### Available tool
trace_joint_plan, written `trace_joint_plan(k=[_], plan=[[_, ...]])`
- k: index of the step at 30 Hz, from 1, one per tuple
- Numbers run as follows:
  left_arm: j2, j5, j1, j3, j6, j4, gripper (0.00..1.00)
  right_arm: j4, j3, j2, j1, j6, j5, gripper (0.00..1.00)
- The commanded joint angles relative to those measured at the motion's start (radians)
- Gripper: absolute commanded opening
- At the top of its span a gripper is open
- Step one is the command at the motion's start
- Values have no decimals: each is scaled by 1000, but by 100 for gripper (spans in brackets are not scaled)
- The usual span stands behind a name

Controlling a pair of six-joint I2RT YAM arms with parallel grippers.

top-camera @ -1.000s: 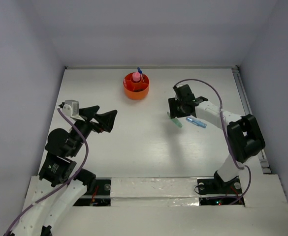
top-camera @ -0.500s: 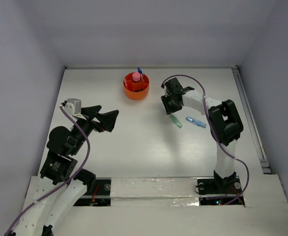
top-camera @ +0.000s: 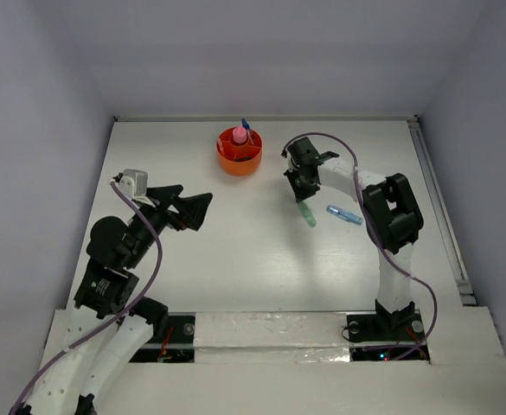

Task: Sort the stationery into containers
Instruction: Pick up the pen from the center of the board.

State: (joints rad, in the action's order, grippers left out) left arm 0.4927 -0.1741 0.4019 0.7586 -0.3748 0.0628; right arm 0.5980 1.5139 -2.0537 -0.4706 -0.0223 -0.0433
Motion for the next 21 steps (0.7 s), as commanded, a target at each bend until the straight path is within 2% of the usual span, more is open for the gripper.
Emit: trace_joint_plan(k=[1, 3, 7, 10, 13, 14, 16, 19, 21], plan=[[24, -47, -6, -19, -29, -81, 99, -7, 31, -14, 6, 10, 13, 12], [49, -73, -6, -30, -47, -87, 99, -13, 25, -11, 6, 10, 19, 11], [83, -116, -6, -71, -90, -128, 99, -27, 20, -14, 6, 10, 20, 29], [95, -163, -6, -139, -143, -197, 99, -27, 29, -25, 6, 7, 23, 32], [99, -192, -6, -208, -180, -262, 99, -53, 28, -17, 6, -5, 28, 12], [102, -205, 5, -237, -188, -280, 99, -61, 23, -8, 6, -13, 31, 2], [109, -214, 14, -264, -208, -338, 99, -110, 6, 45, 6, -53, 36, 0], [132, -211, 34, -323, -225, -415, 99, -191, -66, 142, 6, -129, 121, 0], [171, -183, 69, -367, -227, -473, 99, -289, -119, 263, 6, -171, 170, 0]])
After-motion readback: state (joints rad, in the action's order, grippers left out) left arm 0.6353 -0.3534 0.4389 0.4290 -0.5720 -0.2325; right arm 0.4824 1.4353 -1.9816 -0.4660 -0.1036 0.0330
